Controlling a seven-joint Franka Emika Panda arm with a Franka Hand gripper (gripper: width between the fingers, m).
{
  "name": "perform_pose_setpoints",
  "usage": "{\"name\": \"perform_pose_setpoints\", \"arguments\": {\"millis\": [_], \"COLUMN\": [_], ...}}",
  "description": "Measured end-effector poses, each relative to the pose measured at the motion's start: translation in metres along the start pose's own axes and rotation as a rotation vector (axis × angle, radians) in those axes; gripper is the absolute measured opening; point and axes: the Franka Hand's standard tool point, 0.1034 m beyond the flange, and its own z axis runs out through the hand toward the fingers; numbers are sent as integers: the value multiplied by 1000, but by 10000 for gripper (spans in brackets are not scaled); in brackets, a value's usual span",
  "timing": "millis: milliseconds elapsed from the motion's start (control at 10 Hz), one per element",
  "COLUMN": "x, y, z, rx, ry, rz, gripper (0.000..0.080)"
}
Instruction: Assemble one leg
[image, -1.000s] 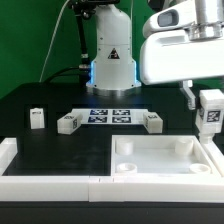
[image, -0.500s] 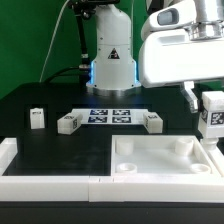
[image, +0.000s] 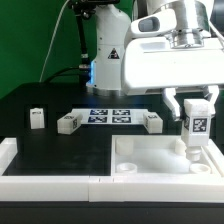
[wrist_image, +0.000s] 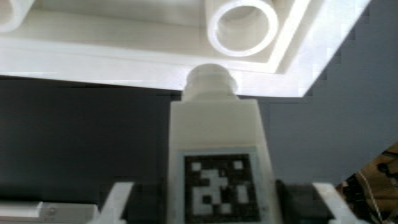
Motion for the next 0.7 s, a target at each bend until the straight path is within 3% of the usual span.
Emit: {"name": "perform_pose_setpoints", "arguments": {"millis": [700], "x": [-18], "y": [-9], "z": [11], "rx": [3], "ry": [-27], "rz": [20], "gripper": [290]}}
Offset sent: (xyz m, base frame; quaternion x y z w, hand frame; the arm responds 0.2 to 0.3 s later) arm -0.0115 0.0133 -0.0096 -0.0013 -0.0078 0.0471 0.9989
